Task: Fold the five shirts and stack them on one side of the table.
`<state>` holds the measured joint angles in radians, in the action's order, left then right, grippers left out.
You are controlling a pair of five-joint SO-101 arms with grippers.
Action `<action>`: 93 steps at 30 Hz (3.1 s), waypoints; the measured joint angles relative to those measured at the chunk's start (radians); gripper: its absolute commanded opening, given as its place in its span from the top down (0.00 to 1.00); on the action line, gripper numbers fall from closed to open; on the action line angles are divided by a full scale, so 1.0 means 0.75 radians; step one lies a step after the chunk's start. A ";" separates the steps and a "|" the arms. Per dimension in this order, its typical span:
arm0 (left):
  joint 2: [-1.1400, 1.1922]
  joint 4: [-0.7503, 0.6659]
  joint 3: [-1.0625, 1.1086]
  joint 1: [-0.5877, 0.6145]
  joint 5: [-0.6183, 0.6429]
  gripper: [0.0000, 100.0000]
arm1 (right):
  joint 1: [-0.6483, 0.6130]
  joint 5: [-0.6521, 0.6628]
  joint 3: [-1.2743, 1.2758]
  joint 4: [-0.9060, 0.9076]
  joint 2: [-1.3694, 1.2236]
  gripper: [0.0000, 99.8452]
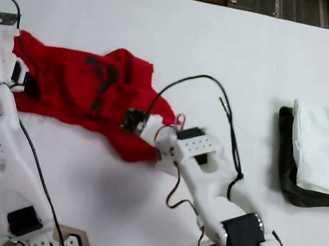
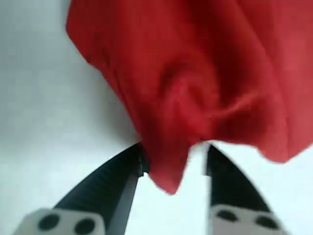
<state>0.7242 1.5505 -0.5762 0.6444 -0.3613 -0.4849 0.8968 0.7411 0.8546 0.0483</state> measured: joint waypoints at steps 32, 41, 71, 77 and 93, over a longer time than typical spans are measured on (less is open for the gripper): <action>0.000 0.000 0.000 -0.002 0.000 0.71 | -0.180 0.074 0.084 0.072 0.110 0.76; 0.000 0.000 0.000 -0.002 0.000 0.71 | 0.010 0.106 -0.340 0.160 -0.231 0.75; 0.000 0.014 0.002 -0.002 0.000 0.71 | 0.110 0.610 -0.929 0.767 -0.530 0.75; 0.000 0.014 0.002 -0.002 0.000 0.71 | 0.102 0.622 -0.923 0.779 -0.591 0.75; 0.000 0.014 0.002 -0.002 0.000 0.71 | 0.102 0.622 -0.917 0.718 -0.712 0.75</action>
<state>0.7242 1.5612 -0.5746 0.6429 -0.3613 -0.4081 1.3633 0.0537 1.3932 -0.4856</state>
